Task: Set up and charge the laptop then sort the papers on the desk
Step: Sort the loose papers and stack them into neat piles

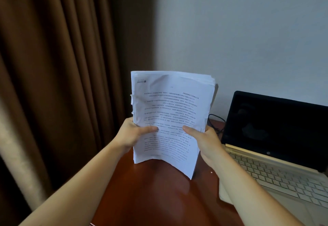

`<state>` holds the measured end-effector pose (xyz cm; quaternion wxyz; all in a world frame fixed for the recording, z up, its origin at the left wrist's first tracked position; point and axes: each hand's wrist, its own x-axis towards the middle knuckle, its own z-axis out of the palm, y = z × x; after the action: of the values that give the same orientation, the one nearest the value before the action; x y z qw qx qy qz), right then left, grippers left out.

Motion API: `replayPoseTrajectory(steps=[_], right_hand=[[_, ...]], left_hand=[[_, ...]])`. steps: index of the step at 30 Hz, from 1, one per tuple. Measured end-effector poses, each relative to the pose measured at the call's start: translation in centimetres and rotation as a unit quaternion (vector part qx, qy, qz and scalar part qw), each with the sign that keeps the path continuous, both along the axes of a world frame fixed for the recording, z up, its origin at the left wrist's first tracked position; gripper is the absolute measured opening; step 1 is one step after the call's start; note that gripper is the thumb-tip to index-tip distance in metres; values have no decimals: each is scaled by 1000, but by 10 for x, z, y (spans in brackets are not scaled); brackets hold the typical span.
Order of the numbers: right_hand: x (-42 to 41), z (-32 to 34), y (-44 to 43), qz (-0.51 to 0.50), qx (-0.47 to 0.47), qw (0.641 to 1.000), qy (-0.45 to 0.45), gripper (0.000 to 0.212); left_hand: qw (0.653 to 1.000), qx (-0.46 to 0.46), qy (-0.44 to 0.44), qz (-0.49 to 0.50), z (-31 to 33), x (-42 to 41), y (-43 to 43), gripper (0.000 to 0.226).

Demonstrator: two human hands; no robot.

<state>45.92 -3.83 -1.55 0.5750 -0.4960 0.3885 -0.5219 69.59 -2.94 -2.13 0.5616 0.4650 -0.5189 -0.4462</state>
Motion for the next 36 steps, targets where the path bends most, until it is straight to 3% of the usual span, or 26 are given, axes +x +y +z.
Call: replayPoseTrajectory(steps=[6, 9, 13, 21, 26, 31, 36], right_hand=[[4, 5, -9, -3, 11, 1000, 15, 18], [15, -4, -11, -19, 38, 999, 29, 16], [39, -49, -3, -26, 138, 988, 56, 17], [46, -62, 11, 107, 226, 957, 144, 22], [51, -62, 3, 57, 209, 958, 188, 24], [58, -54, -5, 35, 186, 955, 227, 9], [67, -54, -16, -8, 174, 957, 231, 4]], left_hand=[[999, 36, 21, -32, 17, 13, -6, 41], [991, 110, -46, -64, 22, 31, -10, 39], [951, 227, -190, -92, 7, 54, -10, 33], [890, 386, -225, -92, -21, 90, -11, 28], [876, 368, -311, -2, -21, 93, -23, 24], [855, 292, -418, 96, -33, 84, -34, 15], [850, 255, -437, 149, -37, 72, -36, 16]])
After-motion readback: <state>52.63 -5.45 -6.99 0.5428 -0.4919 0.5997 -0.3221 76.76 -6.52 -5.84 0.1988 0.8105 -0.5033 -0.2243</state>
